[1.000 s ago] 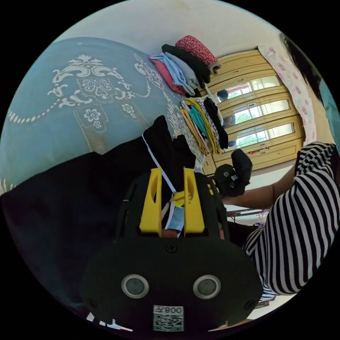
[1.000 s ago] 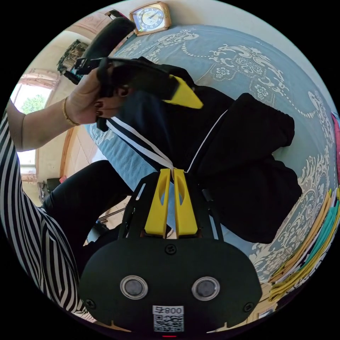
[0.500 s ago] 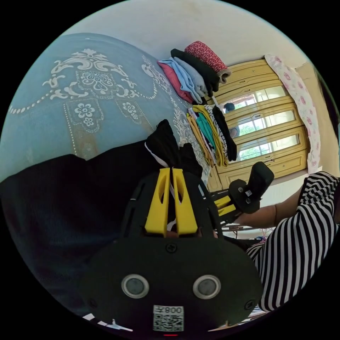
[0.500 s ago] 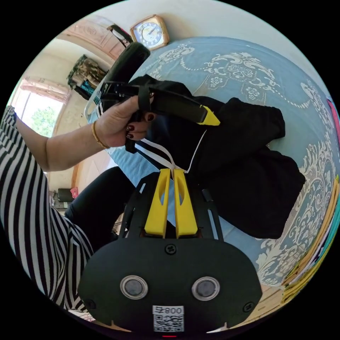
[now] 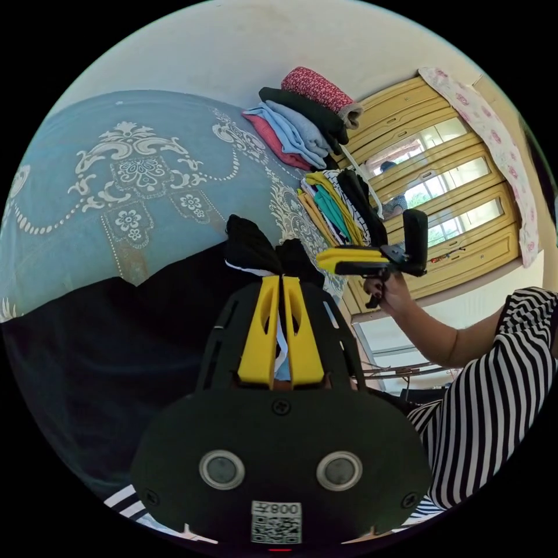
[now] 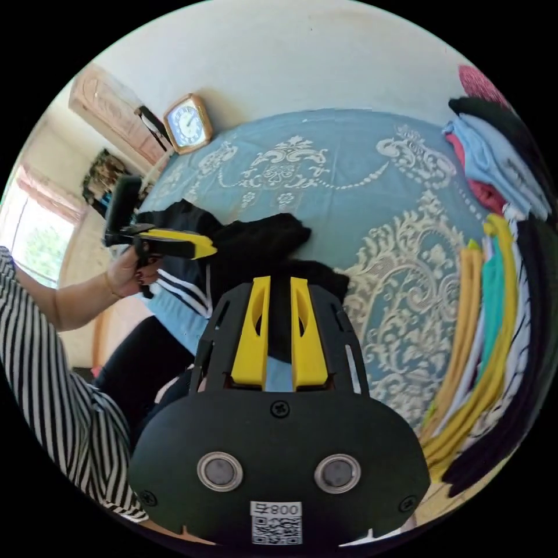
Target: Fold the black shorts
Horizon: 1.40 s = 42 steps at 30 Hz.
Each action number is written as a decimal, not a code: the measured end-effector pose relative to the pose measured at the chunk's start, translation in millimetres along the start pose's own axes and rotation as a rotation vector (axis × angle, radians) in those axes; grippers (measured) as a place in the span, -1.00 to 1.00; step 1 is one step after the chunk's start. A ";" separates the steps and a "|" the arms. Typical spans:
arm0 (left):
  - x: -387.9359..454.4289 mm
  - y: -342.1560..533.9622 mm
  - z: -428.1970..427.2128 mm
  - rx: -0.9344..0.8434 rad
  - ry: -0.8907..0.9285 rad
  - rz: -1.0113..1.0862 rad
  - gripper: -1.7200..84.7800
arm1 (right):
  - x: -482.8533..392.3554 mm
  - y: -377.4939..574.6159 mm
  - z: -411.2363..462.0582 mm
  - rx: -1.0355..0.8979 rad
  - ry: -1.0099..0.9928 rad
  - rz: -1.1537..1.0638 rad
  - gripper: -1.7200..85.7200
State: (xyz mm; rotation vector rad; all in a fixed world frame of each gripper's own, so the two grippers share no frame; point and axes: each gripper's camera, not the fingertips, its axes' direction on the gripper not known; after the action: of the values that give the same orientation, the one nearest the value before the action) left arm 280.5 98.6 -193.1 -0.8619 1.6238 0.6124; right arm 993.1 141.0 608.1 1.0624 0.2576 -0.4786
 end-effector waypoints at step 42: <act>137.9 -86.8 177.5 -0.144 -0.118 0.419 -0.95 | 127.9 99.4 7.4 0.077 -0.239 0.230 -0.68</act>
State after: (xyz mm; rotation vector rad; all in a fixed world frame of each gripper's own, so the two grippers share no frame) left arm 442.6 155.3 -362.1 -0.5743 1.6773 1.0635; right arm 1153.2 141.8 633.9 1.0836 -0.0953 -0.4056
